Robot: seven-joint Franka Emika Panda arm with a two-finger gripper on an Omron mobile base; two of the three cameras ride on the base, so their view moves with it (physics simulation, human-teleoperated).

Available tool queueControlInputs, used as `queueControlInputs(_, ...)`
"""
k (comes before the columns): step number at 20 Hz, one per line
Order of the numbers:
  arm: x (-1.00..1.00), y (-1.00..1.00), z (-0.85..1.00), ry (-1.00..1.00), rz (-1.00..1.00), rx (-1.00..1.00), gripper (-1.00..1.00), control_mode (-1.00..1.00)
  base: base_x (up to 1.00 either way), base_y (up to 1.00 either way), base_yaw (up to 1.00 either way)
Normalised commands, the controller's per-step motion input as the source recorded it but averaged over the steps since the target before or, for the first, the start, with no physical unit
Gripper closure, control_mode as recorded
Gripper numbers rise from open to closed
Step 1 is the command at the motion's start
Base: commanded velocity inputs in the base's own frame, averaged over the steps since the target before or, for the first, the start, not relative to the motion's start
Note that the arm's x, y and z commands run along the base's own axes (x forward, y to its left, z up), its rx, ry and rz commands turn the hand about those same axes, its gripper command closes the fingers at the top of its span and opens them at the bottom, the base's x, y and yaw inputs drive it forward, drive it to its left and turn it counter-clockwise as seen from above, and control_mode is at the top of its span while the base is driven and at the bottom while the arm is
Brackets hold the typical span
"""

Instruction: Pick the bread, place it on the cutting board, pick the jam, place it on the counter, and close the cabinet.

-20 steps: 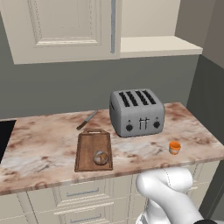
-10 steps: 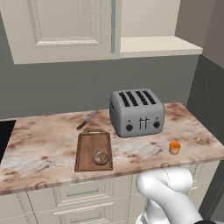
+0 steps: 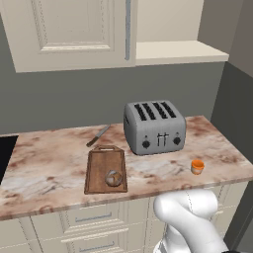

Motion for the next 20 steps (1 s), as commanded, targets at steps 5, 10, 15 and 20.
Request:
queueControlInputs(5, 0.26, 0.0, -0.12, -0.01, 0.03, 0.0, -1.0, -1.0, 0.0, 0.0, 0.0)
queueControlInputs(10, 0.13, 0.0, -0.16, 0.0, 0.06, 0.0, -1.0, -1.0, 0.0, 0.0, 0.0)
queueControlInputs(15, 0.06, 0.0, -0.14, 0.0, 0.07, 0.0, -1.0, -1.0, 0.0, 0.0, 0.0)
queueControlInputs(20, 0.0, 0.0, -0.13, -0.03, 0.08, 0.0, -1.0, -1.0, 0.0, 0.0, 0.0)
